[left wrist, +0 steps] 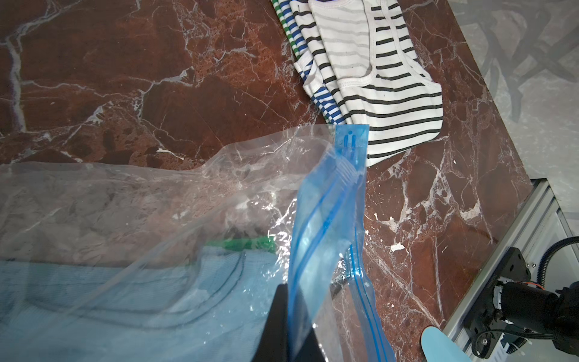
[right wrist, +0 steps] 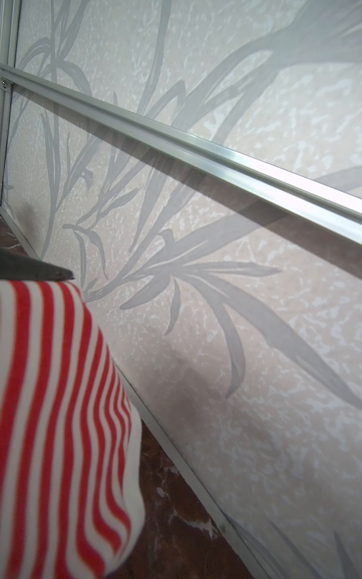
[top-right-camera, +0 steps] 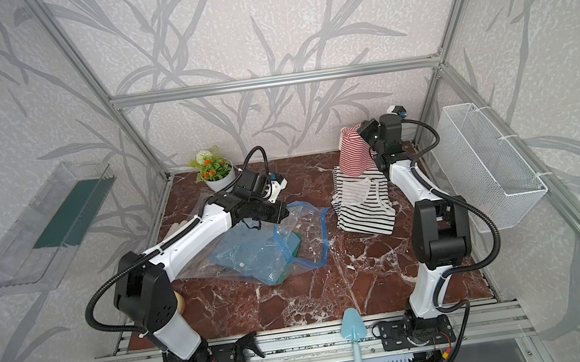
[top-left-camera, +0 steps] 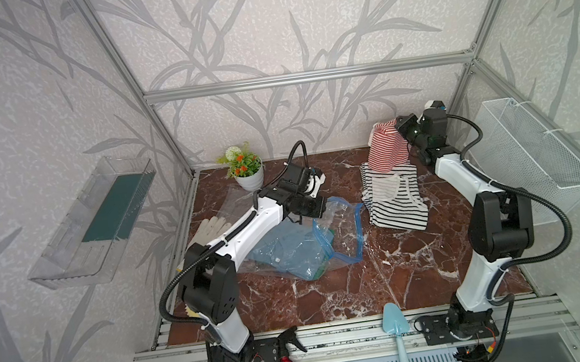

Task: Take the tank top out of the vacuum bag
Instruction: Place the tank top on the tank top.

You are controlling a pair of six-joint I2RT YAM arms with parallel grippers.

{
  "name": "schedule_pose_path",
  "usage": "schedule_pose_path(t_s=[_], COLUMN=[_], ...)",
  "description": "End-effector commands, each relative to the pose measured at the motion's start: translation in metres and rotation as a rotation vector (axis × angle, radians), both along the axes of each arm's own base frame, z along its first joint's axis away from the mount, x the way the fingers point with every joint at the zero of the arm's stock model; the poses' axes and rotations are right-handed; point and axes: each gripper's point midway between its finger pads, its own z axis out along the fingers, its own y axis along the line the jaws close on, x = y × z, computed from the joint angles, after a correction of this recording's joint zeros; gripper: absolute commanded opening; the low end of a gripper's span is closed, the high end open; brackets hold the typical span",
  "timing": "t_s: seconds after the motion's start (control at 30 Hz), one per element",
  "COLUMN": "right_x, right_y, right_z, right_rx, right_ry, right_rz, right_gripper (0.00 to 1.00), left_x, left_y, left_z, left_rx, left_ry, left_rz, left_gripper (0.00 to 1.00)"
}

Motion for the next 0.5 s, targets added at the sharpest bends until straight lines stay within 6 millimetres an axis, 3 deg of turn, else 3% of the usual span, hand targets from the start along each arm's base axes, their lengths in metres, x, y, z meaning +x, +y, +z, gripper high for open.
schedule_pose_path(t_s=[0.0,0.2,0.47], right_x=[0.005,0.006,-0.012], right_y=[-0.003,-0.006,-0.004], right_z=[0.048,0.032,-0.010], right_rx=[-0.024,-0.031,0.014], right_ry=[-0.134,-0.114,-0.046], right_rz=[-0.011,-0.027,-0.020], right_gripper=[0.00,0.00,0.00], left_x=[0.004,0.004,0.003], left_y=[0.000,0.001,0.000], left_z=[0.004,0.004,0.009], left_rx=[-0.007,-0.008,-0.023], left_ry=[0.003,0.005,0.002], left_rz=[-0.006,-0.003,-0.002], left_gripper=[0.00,0.00,0.00])
